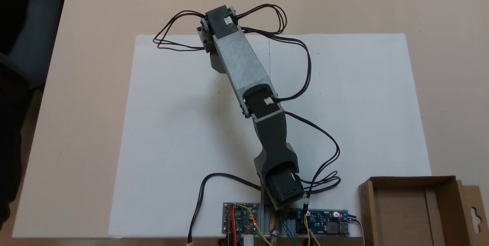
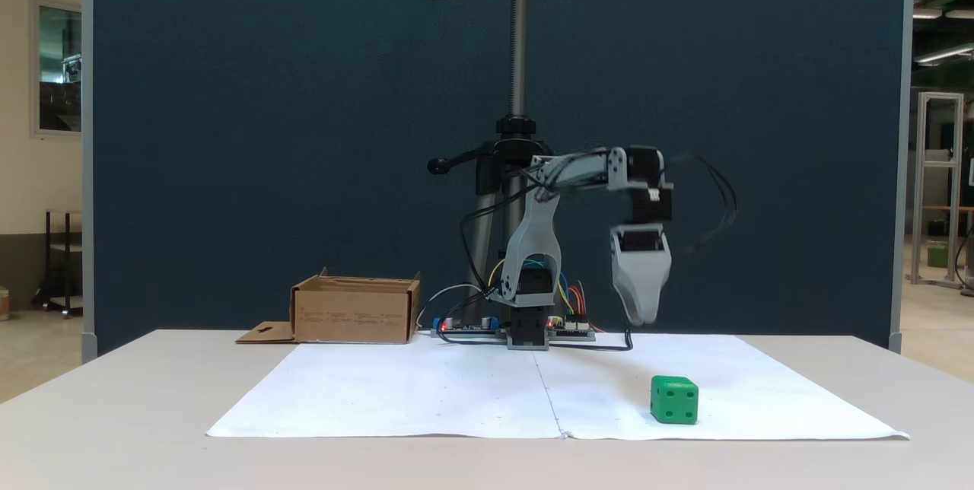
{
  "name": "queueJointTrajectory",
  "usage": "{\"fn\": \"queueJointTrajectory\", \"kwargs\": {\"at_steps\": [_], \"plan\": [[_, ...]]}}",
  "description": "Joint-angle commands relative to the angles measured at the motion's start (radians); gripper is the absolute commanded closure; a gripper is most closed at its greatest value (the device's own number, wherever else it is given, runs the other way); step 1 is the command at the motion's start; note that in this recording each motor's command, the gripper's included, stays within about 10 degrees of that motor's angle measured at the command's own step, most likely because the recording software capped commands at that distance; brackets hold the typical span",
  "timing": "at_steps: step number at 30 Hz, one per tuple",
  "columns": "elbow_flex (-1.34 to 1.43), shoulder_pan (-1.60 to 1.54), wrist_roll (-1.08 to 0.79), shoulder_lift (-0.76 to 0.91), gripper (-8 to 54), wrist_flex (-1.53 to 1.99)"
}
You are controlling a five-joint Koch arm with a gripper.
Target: Grasp a green dice and put it in the bin.
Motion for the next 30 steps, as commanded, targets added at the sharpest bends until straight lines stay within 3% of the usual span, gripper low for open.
{"fn": "queueJointTrajectory", "kwargs": {"at_steps": [1,30], "plan": [[-0.066,-0.011,0.067,-0.002,4.1,0.038],[-0.344,-0.009,0.094,-0.284,5.2,-0.04]]}}
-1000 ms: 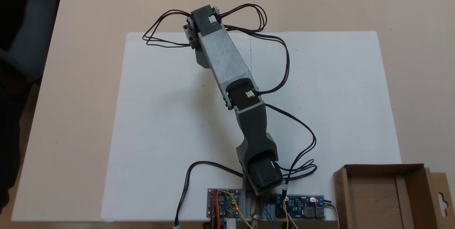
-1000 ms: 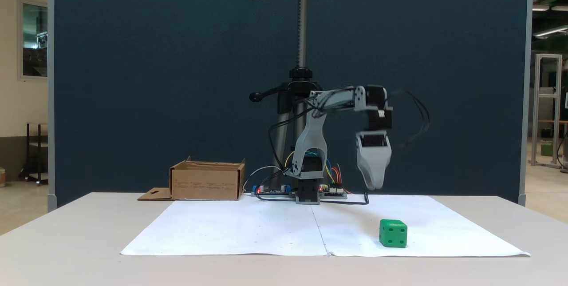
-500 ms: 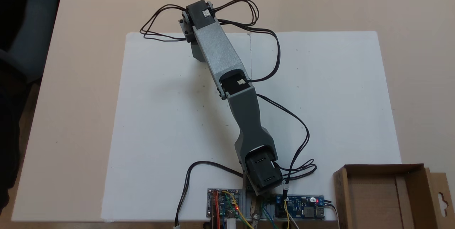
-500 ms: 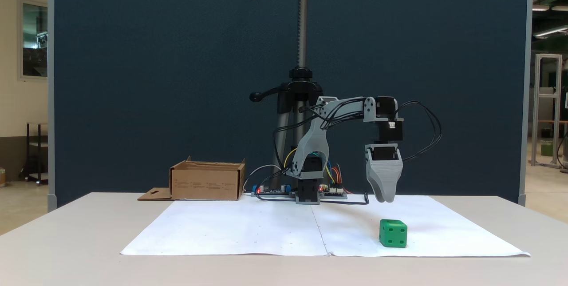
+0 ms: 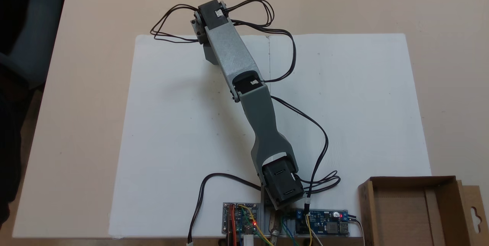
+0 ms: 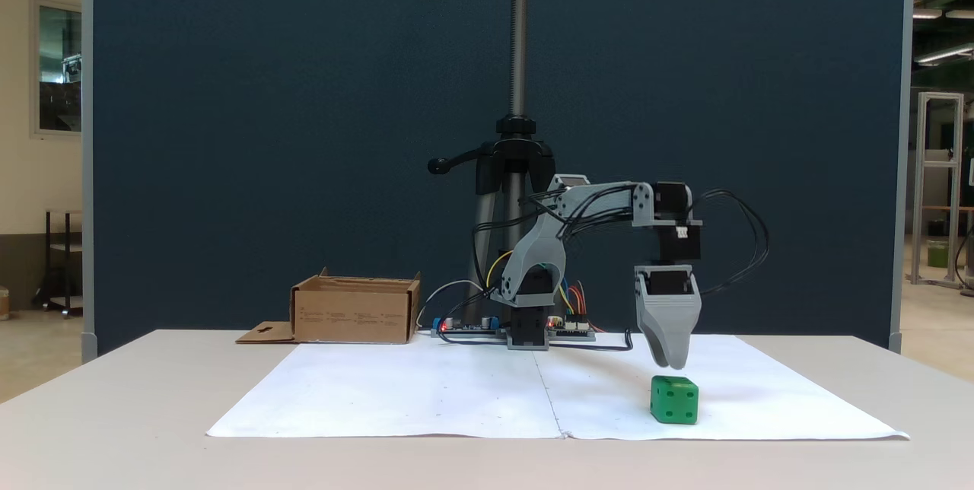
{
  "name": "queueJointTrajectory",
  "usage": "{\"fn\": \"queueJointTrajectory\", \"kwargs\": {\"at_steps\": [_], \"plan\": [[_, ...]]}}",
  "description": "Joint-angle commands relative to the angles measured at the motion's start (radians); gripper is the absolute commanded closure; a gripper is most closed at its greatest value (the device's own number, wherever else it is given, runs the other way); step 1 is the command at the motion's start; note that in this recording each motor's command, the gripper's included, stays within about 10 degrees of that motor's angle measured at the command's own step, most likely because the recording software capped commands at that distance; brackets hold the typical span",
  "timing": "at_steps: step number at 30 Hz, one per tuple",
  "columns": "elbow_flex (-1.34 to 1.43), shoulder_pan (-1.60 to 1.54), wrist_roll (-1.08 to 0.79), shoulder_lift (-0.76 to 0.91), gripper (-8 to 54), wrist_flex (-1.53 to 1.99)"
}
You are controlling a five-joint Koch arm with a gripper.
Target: Grasp a green dice and put it in the bin.
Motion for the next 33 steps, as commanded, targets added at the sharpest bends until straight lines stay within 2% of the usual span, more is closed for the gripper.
{"fn": "queueJointTrajectory", "kwargs": {"at_steps": [1,33], "plan": [[-0.038,-0.008,0.084,0.014,5.2,-0.026],[-0.038,0.006,0.083,-0.106,7.6,-0.143]]}}
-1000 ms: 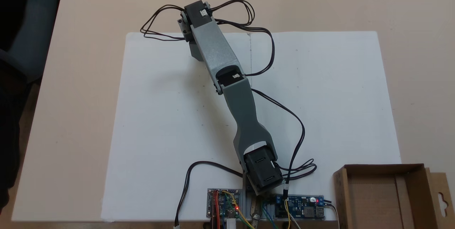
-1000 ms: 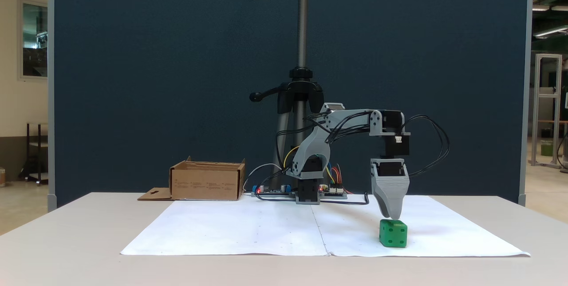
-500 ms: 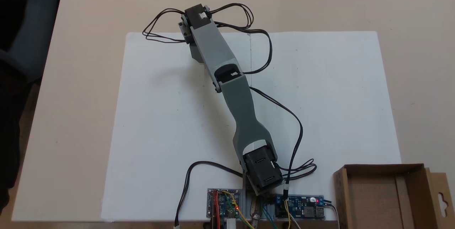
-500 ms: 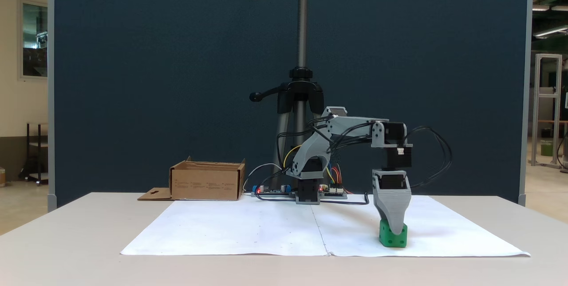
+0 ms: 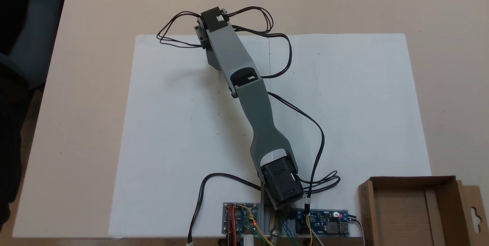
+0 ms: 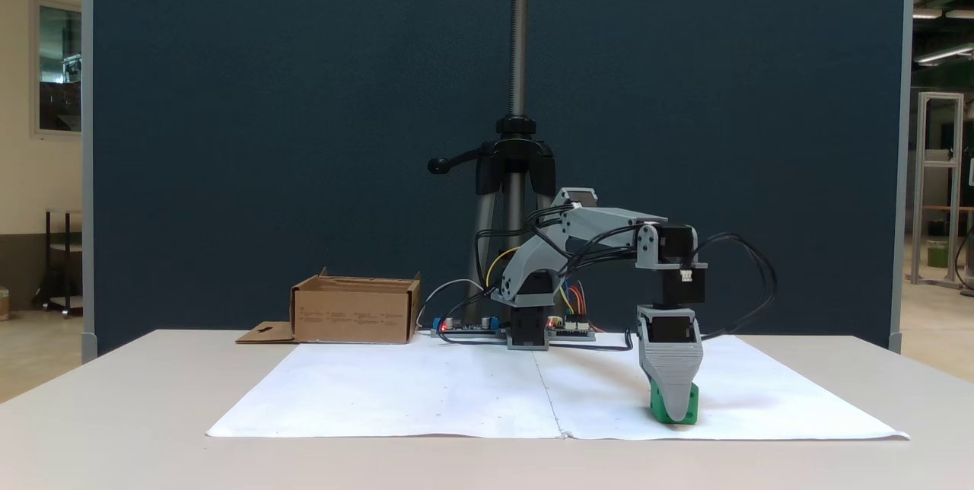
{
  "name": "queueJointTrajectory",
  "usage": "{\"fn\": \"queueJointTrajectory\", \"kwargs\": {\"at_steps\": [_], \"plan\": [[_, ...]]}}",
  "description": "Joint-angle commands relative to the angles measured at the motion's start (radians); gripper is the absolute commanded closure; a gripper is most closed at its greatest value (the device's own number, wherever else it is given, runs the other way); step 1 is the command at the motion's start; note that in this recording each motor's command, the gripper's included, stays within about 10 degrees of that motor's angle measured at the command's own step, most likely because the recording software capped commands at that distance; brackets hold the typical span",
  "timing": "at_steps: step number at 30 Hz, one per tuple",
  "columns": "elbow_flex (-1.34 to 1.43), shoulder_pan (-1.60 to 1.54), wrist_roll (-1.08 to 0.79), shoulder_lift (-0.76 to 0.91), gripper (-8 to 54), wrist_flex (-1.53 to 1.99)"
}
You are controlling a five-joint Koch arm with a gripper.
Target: Grasp a green dice and put it in the bin.
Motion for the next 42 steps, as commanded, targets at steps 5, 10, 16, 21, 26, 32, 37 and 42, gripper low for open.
{"fn": "queueJointTrajectory", "kwargs": {"at_steps": [5,10,16,21,26,32,37,42], "plan": [[-0.037,-0.011,0.08,0.012,16.9,-0.058],[-0.037,-0.009,0.08,0.005,31.8,-0.074],[-0.037,0.018,0.08,0.009,33.4,-0.077],[-0.038,0.127,0.078,0.112,33.4,-0.066],[-0.037,0.319,0.046,0.299,33.4,-0.029],[-0.035,0.6,-0.1,0.515,33.4,0.032],[-0.02,0.879,-0.233,0.661,33.4,0.095],[-0.02,1.146,-0.299,0.712,33.4,0.172]]}}
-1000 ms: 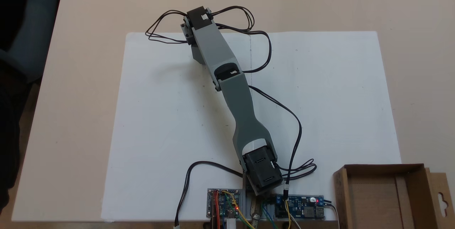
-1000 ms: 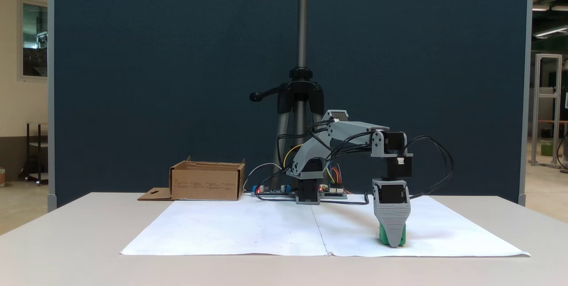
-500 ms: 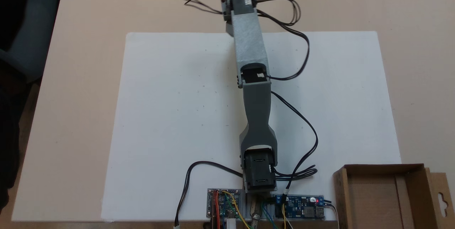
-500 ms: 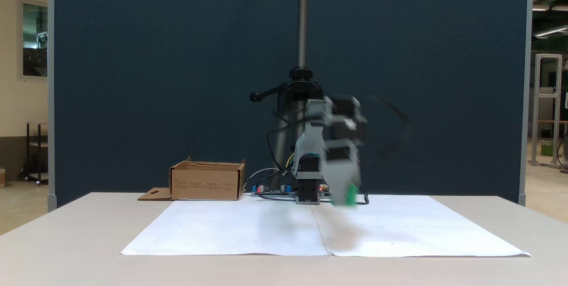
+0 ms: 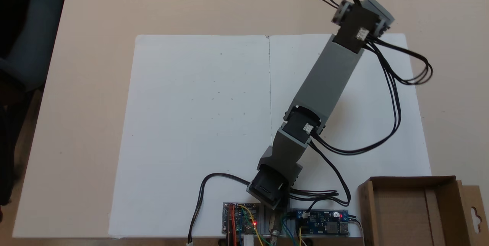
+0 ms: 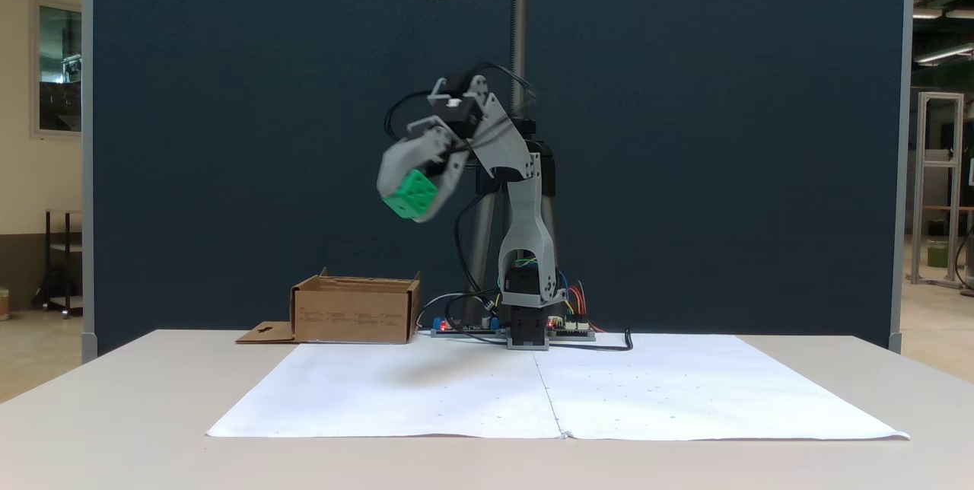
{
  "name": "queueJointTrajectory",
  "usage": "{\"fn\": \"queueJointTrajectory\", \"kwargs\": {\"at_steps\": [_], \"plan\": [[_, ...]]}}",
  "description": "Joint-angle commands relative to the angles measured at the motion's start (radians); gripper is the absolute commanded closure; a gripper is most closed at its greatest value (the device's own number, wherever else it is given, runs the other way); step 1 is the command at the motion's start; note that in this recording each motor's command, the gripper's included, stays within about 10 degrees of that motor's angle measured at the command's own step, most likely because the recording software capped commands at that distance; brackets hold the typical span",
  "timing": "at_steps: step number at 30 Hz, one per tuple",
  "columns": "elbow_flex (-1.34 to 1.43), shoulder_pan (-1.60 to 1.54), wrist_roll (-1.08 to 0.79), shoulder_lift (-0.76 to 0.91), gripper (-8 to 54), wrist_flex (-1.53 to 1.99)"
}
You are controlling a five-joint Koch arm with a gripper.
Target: Grasp a green dice and put it in the bin.
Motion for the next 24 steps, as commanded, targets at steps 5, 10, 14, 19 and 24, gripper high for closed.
{"fn": "queueJointTrajectory", "kwargs": {"at_steps": [5,10,14,19,24], "plan": [[0.055,0.31,-0.146,0.037,33.4,0.087],[0.127,0.505,-0.245,0.043,33.4,0.084],[0.15,0.643,-0.318,0.043,33.4,0.08],[0.184,0.79,-0.396,0.043,33.4,0.081],[0.207,0.908,-0.472,0.055,33.4,0.081]]}}
